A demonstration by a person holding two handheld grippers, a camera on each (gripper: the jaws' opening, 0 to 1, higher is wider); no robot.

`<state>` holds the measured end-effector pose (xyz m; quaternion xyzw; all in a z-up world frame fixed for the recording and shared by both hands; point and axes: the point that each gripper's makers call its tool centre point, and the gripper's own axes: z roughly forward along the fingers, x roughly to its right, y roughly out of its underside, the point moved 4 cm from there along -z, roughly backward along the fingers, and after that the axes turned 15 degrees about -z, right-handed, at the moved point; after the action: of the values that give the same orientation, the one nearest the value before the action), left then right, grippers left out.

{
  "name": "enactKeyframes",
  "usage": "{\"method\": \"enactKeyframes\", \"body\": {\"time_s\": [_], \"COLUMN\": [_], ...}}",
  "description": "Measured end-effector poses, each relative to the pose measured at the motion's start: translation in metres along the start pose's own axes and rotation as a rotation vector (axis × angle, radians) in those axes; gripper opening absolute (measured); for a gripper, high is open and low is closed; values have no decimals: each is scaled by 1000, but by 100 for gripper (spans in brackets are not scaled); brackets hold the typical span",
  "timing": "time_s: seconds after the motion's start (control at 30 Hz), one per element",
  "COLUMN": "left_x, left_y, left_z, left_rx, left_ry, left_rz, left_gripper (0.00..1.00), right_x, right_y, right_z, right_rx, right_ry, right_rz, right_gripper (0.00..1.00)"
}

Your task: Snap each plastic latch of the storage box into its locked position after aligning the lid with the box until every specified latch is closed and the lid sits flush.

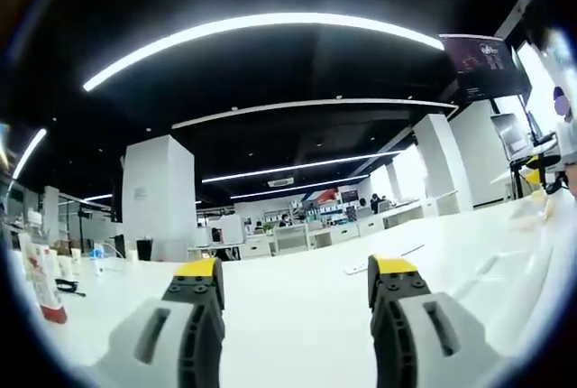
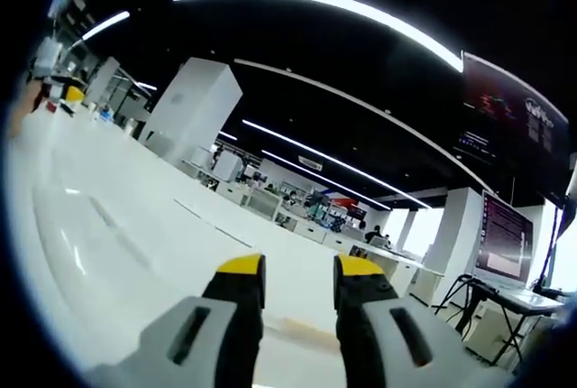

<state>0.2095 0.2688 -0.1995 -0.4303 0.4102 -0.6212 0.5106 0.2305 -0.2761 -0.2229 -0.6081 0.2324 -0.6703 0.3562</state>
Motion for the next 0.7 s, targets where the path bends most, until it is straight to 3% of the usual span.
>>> {"method": "enactKeyframes", "body": {"time_s": [0.7], "left_x": [7], "left_y": [4], "left_z": [2], "left_rx": [-13], "left_ry": [28], "left_rz": [15], "left_gripper": [65], "right_x": [-8], "right_y": [-4], "right_z": [2], "right_rx": [20], "right_ry": [-40], "right_rz": [-5], "right_gripper": [29]}}
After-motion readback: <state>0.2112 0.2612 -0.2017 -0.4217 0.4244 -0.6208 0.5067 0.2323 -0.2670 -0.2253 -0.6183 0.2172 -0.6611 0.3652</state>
